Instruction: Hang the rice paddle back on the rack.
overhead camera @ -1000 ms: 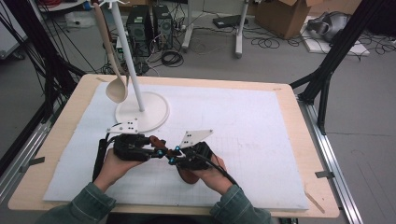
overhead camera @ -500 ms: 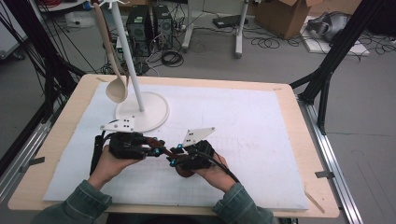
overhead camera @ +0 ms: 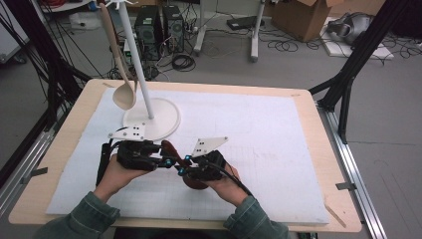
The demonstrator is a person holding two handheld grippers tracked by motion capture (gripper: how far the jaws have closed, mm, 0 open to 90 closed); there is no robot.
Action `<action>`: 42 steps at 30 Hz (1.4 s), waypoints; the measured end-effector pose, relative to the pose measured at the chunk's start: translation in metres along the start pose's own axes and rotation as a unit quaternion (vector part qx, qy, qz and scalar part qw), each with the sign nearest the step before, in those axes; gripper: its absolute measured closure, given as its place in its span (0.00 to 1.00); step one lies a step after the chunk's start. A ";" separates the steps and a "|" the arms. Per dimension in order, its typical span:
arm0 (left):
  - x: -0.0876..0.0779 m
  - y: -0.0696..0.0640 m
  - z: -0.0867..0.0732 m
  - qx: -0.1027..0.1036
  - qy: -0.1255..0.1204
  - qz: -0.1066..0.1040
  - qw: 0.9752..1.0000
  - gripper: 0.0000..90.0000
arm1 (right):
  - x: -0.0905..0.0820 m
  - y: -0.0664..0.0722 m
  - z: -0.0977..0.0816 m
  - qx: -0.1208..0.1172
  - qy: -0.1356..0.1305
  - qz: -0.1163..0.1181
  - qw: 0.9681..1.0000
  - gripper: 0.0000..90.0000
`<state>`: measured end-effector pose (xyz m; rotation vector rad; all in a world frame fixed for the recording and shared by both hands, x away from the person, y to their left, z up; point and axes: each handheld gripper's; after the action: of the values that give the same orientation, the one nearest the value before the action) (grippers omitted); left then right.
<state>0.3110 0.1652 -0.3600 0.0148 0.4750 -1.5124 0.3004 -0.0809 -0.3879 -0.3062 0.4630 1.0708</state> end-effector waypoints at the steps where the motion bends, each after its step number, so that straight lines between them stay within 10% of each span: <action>1: 0.000 0.000 0.000 -0.001 -0.002 0.002 1.000 0.73 | 0.000 0.000 0.000 0.000 0.000 0.000 1.000 0.86; 16: -0.001 0.000 0.001 0.000 -0.015 -0.012 1.000 0.80 | 0.006 0.003 0.001 0.033 -0.016 0.035 0.999 0.86; 30: -0.012 -0.002 0.004 0.006 -0.026 -0.025 0.999 0.85 | 0.004 -0.002 -0.005 0.002 0.022 0.045 0.999 0.71; 42: -0.013 -0.004 0.006 0.012 -0.022 -0.031 0.999 0.85 | 0.010 0.003 -0.007 -0.041 0.042 0.059 0.997 0.86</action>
<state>0.3094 0.1752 -0.3492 -0.0143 0.4245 -1.5763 0.3001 -0.0751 -0.3985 -0.4018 0.5189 1.1962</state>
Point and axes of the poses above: each handheld gripper's, and its own axes: x roughly forward along the jaws, z roughly out of its top, y roughly to its left, and after that the axes turned 11 degrees about -z, right-handed
